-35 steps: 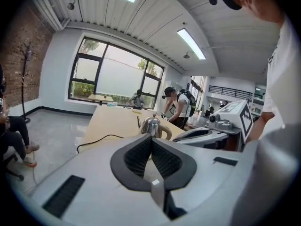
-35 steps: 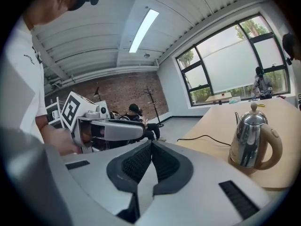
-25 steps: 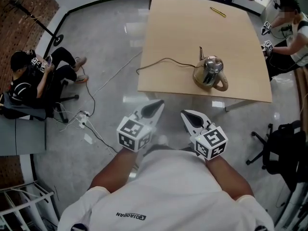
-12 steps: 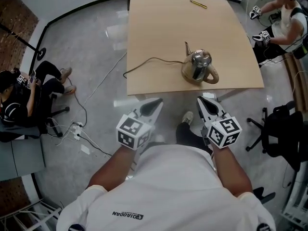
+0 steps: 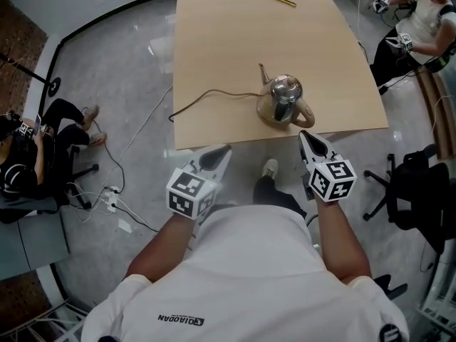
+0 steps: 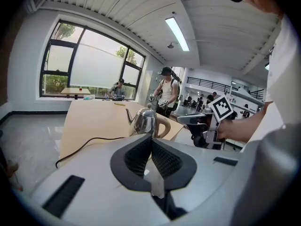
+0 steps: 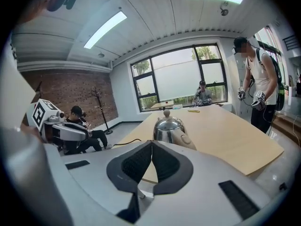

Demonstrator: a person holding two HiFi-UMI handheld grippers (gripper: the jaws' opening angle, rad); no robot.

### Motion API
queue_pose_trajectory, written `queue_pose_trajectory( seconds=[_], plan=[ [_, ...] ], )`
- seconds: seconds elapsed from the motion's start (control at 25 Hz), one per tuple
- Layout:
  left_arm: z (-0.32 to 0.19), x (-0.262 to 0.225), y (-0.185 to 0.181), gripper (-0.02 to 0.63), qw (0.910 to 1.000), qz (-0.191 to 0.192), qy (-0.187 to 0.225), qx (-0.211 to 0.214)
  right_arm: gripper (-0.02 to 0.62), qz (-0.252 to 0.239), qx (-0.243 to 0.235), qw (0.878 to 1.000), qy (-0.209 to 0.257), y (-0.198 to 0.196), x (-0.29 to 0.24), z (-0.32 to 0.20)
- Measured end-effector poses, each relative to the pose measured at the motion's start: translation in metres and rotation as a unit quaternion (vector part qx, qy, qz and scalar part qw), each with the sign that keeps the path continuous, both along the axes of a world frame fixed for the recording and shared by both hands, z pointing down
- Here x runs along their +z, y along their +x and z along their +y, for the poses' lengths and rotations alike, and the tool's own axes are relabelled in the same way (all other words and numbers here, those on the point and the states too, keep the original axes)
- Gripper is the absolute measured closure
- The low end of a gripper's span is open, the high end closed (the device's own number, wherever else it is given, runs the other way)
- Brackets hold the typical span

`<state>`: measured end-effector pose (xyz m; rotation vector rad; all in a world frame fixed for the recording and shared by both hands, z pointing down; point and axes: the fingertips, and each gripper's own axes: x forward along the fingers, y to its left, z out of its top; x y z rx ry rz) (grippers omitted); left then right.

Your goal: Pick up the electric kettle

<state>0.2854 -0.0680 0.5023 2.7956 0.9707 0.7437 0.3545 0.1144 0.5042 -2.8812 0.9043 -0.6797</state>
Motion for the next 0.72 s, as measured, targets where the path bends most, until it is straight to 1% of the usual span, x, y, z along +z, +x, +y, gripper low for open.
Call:
queue_pose_trajectory(
  seconds=[0.24, 0.36, 0.44, 0.48, 0.56, 0.72],
  plan=[
    [0.024, 0.011, 0.034, 0.611, 0.9997, -0.014, 0.012, 0.014, 0.572, 0.015, 0.015, 0.999, -0.034, 0.037, 0.008, 0.027],
    [0.035, 0.018, 0.049, 0.611, 0.9993, -0.022, 0.02, 0.024, 0.563, 0.027, 0.022, 0.998, -0.06, 0.053, 0.013, 0.039],
    [0.041, 0.022, 0.059, 0.611, 0.9989, -0.027, 0.023, 0.03, 0.478, 0.029, 0.009, 0.997, -0.076, 0.063, 0.02, 0.041],
    [0.044, 0.023, 0.064, 0.611, 0.9987, -0.029, 0.024, 0.033, 0.447, 0.025, -0.001, 0.996, -0.081, 0.067, 0.025, 0.041],
    [0.05, 0.026, 0.073, 0.611, 0.9984, -0.033, 0.026, 0.037, 0.418, 0.012, -0.025, 0.996, -0.087, 0.074, 0.039, 0.04],
    [0.063, 0.032, 0.089, 0.611, 0.9979, -0.041, 0.03, 0.041, 0.407, -0.015, -0.062, 0.994, -0.09, 0.082, 0.066, 0.032]
  ],
)
